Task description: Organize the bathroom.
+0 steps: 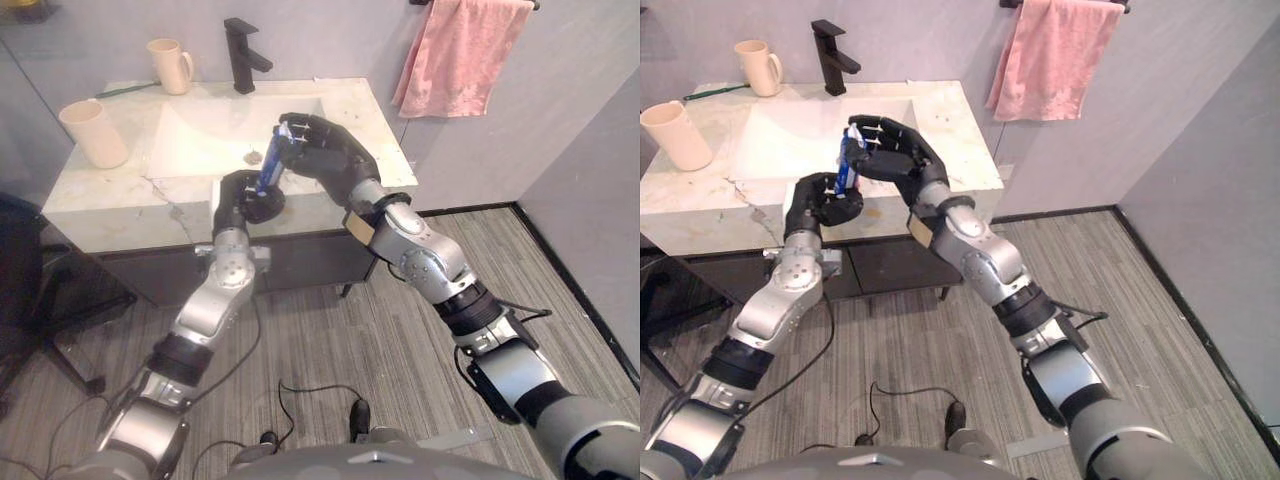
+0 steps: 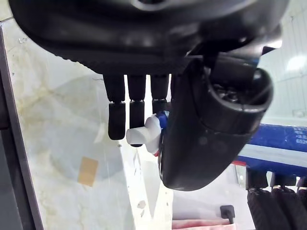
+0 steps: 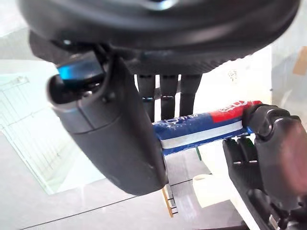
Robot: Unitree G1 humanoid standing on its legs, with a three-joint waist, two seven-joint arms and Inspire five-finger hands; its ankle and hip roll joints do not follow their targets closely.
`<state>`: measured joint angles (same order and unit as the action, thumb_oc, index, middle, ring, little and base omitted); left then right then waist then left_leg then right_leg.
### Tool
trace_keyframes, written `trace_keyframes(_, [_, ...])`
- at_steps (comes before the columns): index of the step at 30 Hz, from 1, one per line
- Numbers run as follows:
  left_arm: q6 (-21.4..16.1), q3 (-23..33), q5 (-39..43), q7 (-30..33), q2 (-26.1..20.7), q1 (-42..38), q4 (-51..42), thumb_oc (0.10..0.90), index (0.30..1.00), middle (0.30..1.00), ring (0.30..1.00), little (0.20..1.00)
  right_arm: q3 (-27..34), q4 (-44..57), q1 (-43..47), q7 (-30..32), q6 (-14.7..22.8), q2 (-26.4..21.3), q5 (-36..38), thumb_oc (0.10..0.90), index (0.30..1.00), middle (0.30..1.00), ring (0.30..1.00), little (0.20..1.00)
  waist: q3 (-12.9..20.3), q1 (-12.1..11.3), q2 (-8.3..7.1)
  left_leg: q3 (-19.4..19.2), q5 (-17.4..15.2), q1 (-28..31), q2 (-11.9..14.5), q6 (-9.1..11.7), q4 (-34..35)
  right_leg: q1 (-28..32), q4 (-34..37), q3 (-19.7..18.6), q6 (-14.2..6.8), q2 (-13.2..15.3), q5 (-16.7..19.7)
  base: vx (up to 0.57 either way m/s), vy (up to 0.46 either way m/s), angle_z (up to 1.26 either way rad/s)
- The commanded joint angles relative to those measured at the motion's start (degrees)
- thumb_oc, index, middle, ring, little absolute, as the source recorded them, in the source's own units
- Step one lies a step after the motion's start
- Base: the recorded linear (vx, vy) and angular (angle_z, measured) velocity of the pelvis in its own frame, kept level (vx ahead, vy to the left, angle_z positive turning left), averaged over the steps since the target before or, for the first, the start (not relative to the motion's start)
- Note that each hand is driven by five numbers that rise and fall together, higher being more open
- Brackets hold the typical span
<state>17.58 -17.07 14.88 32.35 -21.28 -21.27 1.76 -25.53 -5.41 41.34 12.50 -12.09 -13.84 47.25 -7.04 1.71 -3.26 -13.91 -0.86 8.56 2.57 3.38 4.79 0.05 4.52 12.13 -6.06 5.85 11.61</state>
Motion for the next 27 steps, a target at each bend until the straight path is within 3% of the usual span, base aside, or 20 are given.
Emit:
trace_keyframes(1, [-6.80,-1.56,-2.95,1.47,-1.61,-7.72,-4.02,0.449,0.373,0.373,0.373,0.373,0.28,10.24,8.15,-5.06,5.77,4.47,-2.17,0.400,0.300,0.300,0.300,0.300,3.88,0.25,2.23,-1.47,-0.40,-2.95,-1.74,-3.29,-2.76,1.42,-8.17,0.54,-4.79,-0.13,-13.42,0.00,0.000,0.00])
trace_keyframes(2, [-6.68,-1.58,-2.92,1.68,-1.50,-7.71,-3.99,0.491,0.436,0.436,0.436,0.436,0.36,10.41,8.36,-5.36,5.89,4.31,-2.34,0.400,0.300,0.300,0.300,0.300,3.91,0.26,2.21,-1.50,-0.41,-2.99,-1.74,-3.27,-2.76,1.41,-8.12,0.47,-4.81,-0.14,-13.39,0.00,0.000,0.00])
trace_keyframes(13, [-7.53,-0.31,-2.38,1.51,-1.33,-6.23,-2.93,0.552,0.528,0.528,0.528,0.528,2.19,14.11,12.17,-7.84,4.39,-0.24,-6.67,0.400,0.300,0.300,0.300,0.300,4.22,0.27,1.60,-1.00,-0.79,-2.98,-1.72,-3.25,-2.89,1.44,-8.33,-0.21,-4.62,-0.44,-13.72,0.00,0.000,0.00])
trace_keyframes(14, [-7.81,-0.19,-2.30,1.27,-1.36,-6.00,-2.77,0.582,0.573,0.573,0.573,0.573,2.32,14.19,12.65,-8.30,4.39,-0.80,-7.85,0.400,0.300,0.300,0.300,0.300,4.31,0.20,1.51,-0.99,-0.90,-2.92,-1.73,-3.26,-2.93,1.52,-8.33,-0.19,-4.60,-0.44,-13.77,0.00,0.000,0.00])
trace_keyframes(15, [-7.84,-0.15,-2.32,1.25,-1.35,-5.97,-2.76,0.582,0.573,0.573,0.573,0.573,2.36,14.22,12.77,-8.40,4.36,-0.94,-7.93,0.400,0.300,0.300,0.300,0.300,4.32,0.21,1.49,-0.99,-0.90,-2.92,-1.73,-3.26,-2.94,1.53,-8.30,-0.22,-4.60,-0.43,-13.76,0.00,0.000,0.00])
trace_keyframes(16, [-7.94,-0.16,-2.34,1.46,-1.31,-5.95,-2.63,0.775,0.862,0.862,0.862,0.862,2.48,14.25,13.35,-8.86,4.39,-1.55,-8.42,0.400,0.300,0.300,0.300,0.300,4.43,0.19,1.39,-0.96,-0.94,-2.85,-1.74,-3.26,-2.90,1.66,-8.13,-0.23,-4.57,-0.45,-13.71,0.00,0.000,0.00])
trace_keyframes(17, [-7.95,-0.17,-2.34,1.46,-1.31,-5.96,-2.62,0.800,0.900,0.900,0.900,0.900,2.48,14.23,13.37,-8.88,4.40,-1.56,-8.43,0.400,0.300,0.300,0.300,0.300,4.41,0.18,1.39,-0.95,-0.94,-2.84,-1.74,-3.26,-2.90,1.68,-8.12,-0.23,-4.57,-0.45,-13.70,0.00,0.000,0.00])
trace_keyframes(27, [-7.10,-0.05,-0.98,1.54,-1.13,-5.07,-2.72,0.800,0.900,0.900,0.900,0.900,3.53,14.17,16.27,-10.75,4.48,-4.48,-11.28,0.400,0.300,0.300,0.300,0.300,4.87,0.13,1.05,-0.68,-1.26,-3.03,-1.82,-3.19,-3.28,1.64,-8.43,-0.58,-4.43,-0.53,-13.94,0.00,0.000,0.00])
